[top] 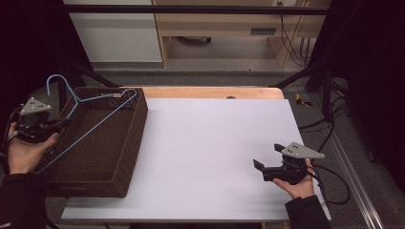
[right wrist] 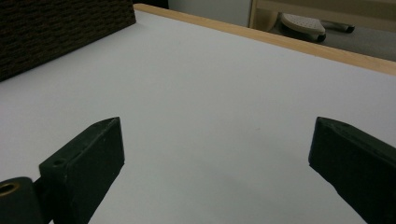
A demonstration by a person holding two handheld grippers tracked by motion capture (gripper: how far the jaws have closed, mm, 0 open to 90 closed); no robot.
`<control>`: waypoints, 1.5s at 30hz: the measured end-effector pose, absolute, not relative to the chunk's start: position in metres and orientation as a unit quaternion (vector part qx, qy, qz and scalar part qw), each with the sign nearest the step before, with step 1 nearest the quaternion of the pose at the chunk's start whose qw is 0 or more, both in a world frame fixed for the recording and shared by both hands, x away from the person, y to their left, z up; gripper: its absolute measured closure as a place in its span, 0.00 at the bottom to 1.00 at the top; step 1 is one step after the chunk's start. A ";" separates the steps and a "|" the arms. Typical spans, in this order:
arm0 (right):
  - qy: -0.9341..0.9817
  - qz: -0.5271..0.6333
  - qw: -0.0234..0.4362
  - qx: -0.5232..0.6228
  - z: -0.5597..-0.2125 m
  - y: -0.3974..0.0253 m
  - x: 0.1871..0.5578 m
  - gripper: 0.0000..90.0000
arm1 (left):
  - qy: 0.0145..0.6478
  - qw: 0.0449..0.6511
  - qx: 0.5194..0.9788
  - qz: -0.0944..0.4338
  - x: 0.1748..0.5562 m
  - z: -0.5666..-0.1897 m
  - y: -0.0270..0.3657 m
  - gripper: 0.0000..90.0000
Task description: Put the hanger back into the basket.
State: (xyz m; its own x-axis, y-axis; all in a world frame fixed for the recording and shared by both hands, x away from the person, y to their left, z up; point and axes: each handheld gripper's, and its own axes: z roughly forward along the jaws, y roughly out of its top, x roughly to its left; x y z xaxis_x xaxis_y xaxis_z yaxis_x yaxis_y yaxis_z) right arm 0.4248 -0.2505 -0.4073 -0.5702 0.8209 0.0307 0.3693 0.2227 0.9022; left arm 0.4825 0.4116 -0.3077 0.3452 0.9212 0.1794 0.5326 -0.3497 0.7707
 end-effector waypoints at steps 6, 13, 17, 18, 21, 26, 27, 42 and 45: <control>0.745 0.479 0.236 0.399 -0.407 -0.251 0.425 0.04 | 0.479 0.305 0.765 0.303 0.488 -0.326 0.406 0.97; 0.746 0.479 0.236 0.399 -0.407 -0.251 0.425 0.04 | 0.484 0.294 0.774 0.282 0.495 -0.352 0.398 0.97; 0.746 0.478 0.237 0.400 -0.407 -0.251 0.425 0.04 | 0.492 0.276 0.779 0.275 0.498 -0.362 0.396 0.97; 0.746 0.478 0.236 0.400 -0.407 -0.251 0.425 0.04 | 0.493 0.275 0.779 0.272 0.498 -0.363 0.396 0.96; 0.745 0.478 0.237 0.400 -0.407 -0.251 0.425 0.04 | 0.495 0.272 0.782 0.265 0.498 -0.366 0.395 0.96; 0.745 0.479 0.237 0.399 -0.407 -0.251 0.425 0.04 | 0.501 0.271 0.778 0.265 0.493 -0.366 0.397 0.92; 0.745 0.479 0.236 0.400 -0.407 -0.251 0.425 0.04 | 0.501 0.271 0.779 0.260 0.492 -0.365 0.397 0.91; 0.743 0.484 0.235 0.399 -0.407 -0.251 0.424 0.04 | 0.455 0.398 0.747 0.278 0.456 -0.335 0.369 0.49; 0.741 0.487 0.234 0.399 -0.406 -0.252 0.424 0.04 | 0.437 0.422 0.745 0.276 0.450 -0.331 0.357 0.43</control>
State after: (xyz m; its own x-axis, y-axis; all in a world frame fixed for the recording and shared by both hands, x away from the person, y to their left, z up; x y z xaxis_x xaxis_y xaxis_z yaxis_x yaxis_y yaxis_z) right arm 0.4240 -0.2521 -0.4062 -0.5727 0.8187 0.0414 0.3637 0.2084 0.9079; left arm 0.4498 0.3569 -0.3308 0.4650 0.8843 0.0420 0.4186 -0.2615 0.8697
